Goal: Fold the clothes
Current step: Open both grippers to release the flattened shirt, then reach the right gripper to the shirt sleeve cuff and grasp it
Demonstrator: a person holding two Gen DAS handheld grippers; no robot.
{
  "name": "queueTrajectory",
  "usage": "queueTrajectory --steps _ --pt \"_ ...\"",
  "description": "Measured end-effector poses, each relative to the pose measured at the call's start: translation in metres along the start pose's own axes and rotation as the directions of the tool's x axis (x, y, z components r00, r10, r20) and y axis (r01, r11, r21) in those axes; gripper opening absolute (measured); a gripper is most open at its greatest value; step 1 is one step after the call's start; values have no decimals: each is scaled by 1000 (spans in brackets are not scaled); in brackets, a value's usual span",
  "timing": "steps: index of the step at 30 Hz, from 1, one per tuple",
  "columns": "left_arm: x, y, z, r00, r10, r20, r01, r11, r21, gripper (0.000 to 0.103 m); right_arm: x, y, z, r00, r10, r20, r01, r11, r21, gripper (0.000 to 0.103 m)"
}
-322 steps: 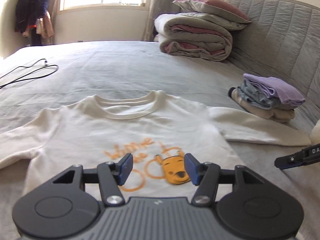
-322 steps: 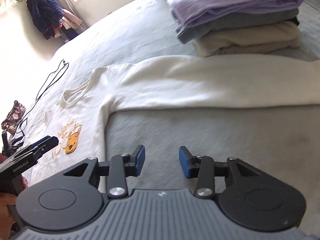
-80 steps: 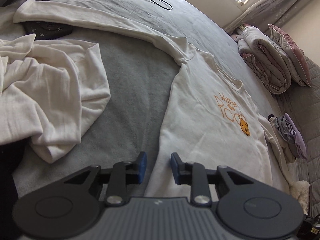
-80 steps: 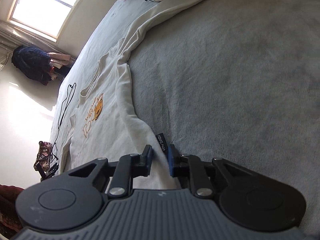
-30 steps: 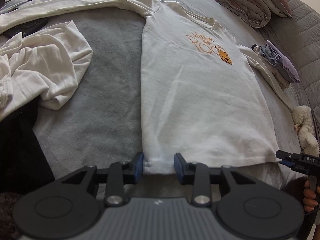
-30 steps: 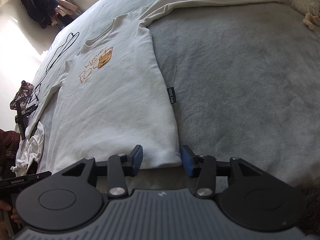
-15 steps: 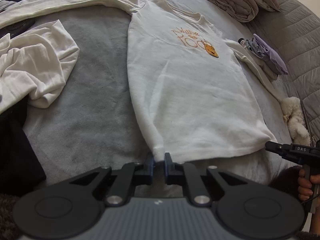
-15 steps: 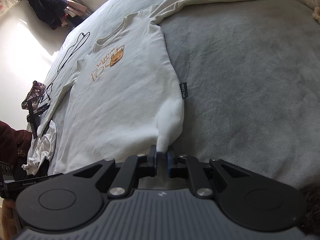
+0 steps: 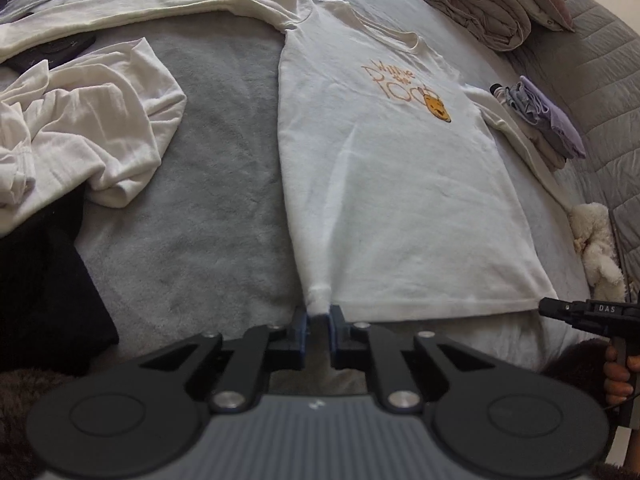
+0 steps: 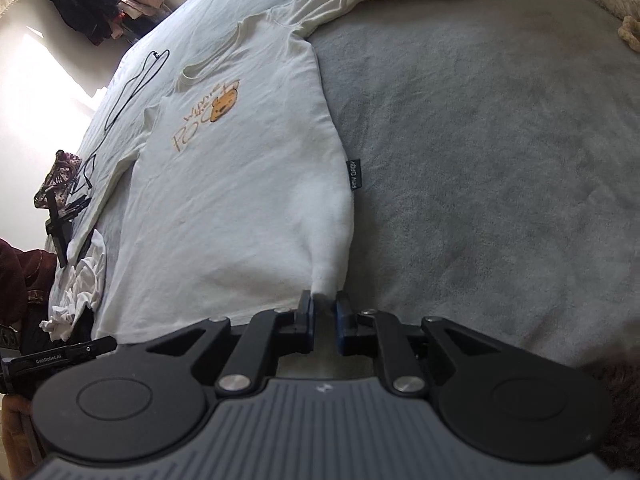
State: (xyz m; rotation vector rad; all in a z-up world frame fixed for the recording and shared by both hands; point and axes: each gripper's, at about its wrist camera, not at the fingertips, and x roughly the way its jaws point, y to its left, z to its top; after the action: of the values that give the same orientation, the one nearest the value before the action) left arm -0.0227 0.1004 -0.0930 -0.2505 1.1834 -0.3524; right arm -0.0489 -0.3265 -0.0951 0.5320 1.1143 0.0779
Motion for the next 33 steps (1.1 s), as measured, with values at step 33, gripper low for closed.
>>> queueTrajectory --steps 33 --pt "23 -51 68 983 23 182 -54 985 166 46 21 48 39 985 -54 164 92 968 -235 48"
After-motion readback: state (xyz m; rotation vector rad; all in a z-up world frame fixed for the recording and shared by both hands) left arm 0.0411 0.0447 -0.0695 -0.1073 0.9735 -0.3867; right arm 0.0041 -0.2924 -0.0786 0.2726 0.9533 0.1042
